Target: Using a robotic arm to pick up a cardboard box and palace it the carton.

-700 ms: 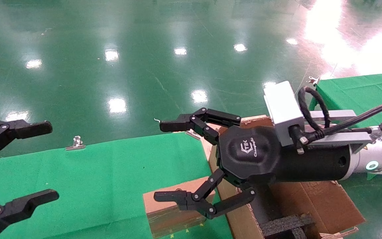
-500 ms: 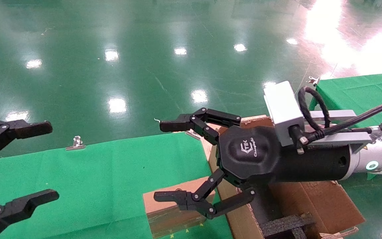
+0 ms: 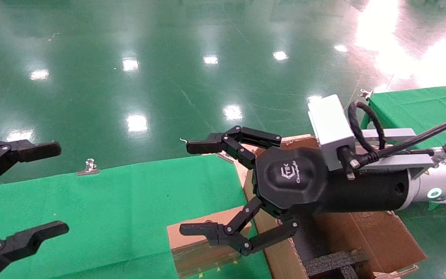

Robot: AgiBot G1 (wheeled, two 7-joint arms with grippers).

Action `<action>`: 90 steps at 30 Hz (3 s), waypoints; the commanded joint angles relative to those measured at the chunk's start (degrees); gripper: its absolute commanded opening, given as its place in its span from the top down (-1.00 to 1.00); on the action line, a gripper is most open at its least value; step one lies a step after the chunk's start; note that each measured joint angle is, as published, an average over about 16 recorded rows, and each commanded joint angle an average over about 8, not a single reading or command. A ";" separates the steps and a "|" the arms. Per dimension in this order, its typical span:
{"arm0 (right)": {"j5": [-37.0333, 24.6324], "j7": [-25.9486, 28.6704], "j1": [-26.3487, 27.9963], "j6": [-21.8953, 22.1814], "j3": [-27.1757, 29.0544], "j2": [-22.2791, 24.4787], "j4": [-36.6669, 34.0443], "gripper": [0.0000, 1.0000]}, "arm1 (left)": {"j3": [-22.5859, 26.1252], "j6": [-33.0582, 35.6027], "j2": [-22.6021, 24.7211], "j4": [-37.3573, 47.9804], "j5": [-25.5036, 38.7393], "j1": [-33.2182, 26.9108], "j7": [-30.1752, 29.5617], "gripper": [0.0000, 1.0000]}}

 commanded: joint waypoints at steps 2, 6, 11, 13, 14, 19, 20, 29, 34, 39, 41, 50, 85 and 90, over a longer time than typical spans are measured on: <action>0.01 -0.01 0.00 0.00 0.01 0.00 0.00 -1.00 | 0.00 0.00 0.00 0.00 0.00 0.00 0.00 1.00; -0.28 -0.01 0.04 -0.13 -0.13 0.06 -0.03 -1.00 | 0.00 0.00 0.00 0.00 0.00 0.00 0.00 1.00; -3.99 0.32 1.94 -1.39 -1.95 0.17 -0.35 -1.00 | 0.00 0.00 0.00 0.00 0.00 0.00 0.00 1.00; -7.05 0.72 3.78 -2.35 -3.55 -0.08 -0.66 -1.00 | 0.00 0.00 0.00 0.00 0.00 0.00 0.00 1.00; -8.75 1.00 4.93 -2.83 -4.50 -0.37 -0.93 -1.00 | 0.00 0.00 0.00 0.00 0.00 0.00 0.00 1.00; -17.95 2.16 11.43 -4.67 -10.58 -2.84 -3.07 -1.00 | 0.00 0.00 0.00 0.00 0.00 0.00 0.00 1.00; -19.71 2.26 12.76 -4.84 -11.99 -3.52 -3.73 -1.00 | 0.00 0.00 0.00 0.00 0.00 0.00 0.00 1.00; -31.25 -1.49 22.31 -5.10 -24.06 -10.38 -12.79 -1.00 | 0.00 0.00 0.00 0.00 0.00 0.00 0.00 1.00; -35.62 -5.13 26.45 -5.02 -29.68 -14.52 -18.41 -1.00 | 0.00 0.00 0.00 0.00 0.00 0.00 0.00 1.00; -39.47 -8.06 30.03 -5.06 -35.01 -18.42 -23.33 -1.00 | 0.01 0.00 0.00 0.00 0.00 0.00 0.00 1.00; -40.80 -9.10 31.30 -5.06 -37.08 -19.83 -25.05 -1.00 | 0.01 0.00 0.00 0.00 0.00 0.00 0.00 1.00; -45.09 -13.70 35.58 -4.76 -44.30 -24.87 -30.33 -1.00 | 0.01 -0.01 0.00 0.01 0.00 0.00 0.01 -0.80; -45.20 -14.16 35.84 -4.66 -44.77 -25.29 -30.69 1.00 | 0.00 -0.02 -0.01 0.02 -0.01 0.01 0.01 -1.00; -45.15 -14.14 35.82 -4.65 -44.73 -25.25 -30.63 1.00 | 0.00 -0.02 -0.01 0.02 -0.01 0.01 0.01 -1.00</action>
